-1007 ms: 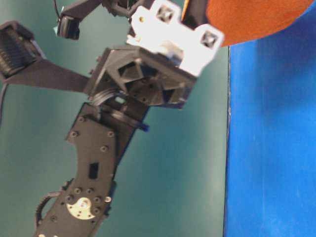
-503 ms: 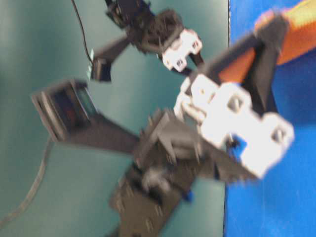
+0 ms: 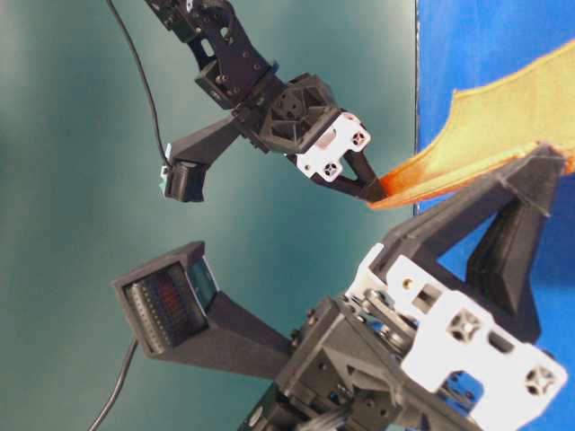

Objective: Fold the orange towel.
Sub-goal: 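Lay the folded strip down and open both grippers, withdrawing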

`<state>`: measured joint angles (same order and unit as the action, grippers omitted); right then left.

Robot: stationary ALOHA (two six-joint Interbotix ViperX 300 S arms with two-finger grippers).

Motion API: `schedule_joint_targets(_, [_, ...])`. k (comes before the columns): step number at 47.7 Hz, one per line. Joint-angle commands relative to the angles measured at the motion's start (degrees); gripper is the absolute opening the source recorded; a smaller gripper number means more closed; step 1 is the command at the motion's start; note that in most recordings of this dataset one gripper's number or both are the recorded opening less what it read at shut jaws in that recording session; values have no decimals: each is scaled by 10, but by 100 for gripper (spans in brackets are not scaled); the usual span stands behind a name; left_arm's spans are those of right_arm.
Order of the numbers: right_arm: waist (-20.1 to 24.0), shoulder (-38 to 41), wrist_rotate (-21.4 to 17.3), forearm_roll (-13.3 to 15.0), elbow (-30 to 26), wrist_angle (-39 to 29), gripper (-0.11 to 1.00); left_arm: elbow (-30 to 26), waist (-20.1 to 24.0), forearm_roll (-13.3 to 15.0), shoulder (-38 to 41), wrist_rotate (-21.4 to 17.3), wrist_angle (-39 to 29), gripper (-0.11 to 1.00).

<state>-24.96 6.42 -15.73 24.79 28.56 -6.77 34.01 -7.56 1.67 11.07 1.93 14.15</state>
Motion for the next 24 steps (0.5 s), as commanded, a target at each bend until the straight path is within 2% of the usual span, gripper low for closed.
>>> schedule_joint_targets(1, [-7,-9,0,3,-13,4,2,-6,1,-1,-17,1,6,2])
schedule_joint_targets(10, [-8,-9,3,9,-9,11,2,-8,7,-2,-16,1,6,3])
schedule_joint_targets(13, [-9,-9,3,17,-6,18,3,-8,8,-2,-16,1,7,8])
schedule_joint_targets(17, [-11,-9,3,26,-2,29,3,-9,11,-2,-16,0,7,21])
schedule_joint_targets(19, [-11,-9,3,33,0,35,9,-9,14,-2,-16,-1,6,29])
schedule_joint_targets(24, [-17,-10,2,44,3,43,42,-9,19,-2,-17,-1,6,53])
